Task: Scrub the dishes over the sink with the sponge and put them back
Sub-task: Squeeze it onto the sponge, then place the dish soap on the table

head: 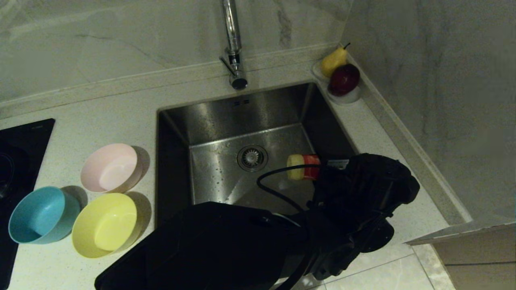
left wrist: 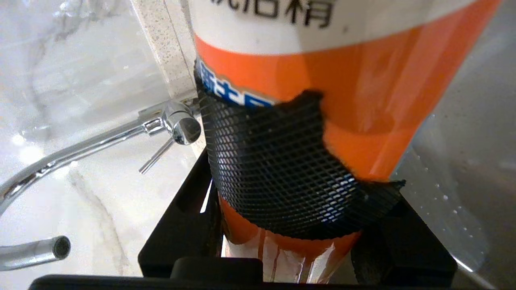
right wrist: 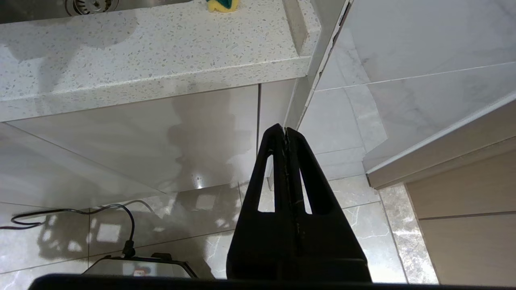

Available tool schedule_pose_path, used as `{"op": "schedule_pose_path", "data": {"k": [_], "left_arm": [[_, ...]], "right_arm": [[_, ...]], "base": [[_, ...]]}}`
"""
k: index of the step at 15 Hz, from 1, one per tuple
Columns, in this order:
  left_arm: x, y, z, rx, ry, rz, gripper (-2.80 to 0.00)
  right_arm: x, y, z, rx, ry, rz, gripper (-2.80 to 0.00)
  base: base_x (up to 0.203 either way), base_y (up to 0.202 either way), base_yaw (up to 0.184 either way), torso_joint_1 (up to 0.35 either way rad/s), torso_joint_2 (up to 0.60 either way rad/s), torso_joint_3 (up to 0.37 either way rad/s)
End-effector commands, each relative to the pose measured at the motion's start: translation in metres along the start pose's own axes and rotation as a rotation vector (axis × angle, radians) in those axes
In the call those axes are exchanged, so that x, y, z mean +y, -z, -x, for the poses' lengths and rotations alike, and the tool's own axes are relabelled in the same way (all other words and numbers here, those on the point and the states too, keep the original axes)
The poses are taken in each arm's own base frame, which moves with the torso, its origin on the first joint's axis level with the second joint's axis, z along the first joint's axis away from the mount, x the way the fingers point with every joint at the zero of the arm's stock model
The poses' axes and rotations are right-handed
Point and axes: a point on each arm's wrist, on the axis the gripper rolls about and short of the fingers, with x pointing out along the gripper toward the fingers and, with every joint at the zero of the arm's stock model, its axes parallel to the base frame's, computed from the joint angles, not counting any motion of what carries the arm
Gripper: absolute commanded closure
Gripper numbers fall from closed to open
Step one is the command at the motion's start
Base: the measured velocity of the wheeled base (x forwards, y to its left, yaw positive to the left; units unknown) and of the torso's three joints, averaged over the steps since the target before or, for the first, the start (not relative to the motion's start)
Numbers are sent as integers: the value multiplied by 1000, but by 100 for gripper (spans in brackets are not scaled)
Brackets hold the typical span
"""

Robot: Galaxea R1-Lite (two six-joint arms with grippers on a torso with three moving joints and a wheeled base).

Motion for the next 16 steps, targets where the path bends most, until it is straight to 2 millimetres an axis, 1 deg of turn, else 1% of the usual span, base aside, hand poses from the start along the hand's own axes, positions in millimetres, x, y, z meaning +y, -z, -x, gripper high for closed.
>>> {"op": "schedule_pose_path", "data": {"k": [1,3,9,11,14,16], "left_arm": [[0,0,0,8,-1,-6,0],[-1,0,0,7,0,-3,0],[9,1,1,5,-24,61,0],[13,1,2,2,-42,118,0],[28,5,4,-13,-74,213,0],[36,7,7,-51,-92,325,0]], "right_arm": [[0,0,0,0,-1,0,0],[0,0,0,-1,-1,0,0],[0,0,0,-1,-1,0,0],[0,0,0,-1,-1,0,0],[0,0,0,-1,-1,0,0],[0,0,0,0,-1,0,0]], "base": [[0,0,0,0,0,0],[0,0,0,0,0,0],[0,0,0,0,0,0],[0,0,0,0,0,0],[0,0,0,0,0,0],[0,0,0,0,0,0]]}}
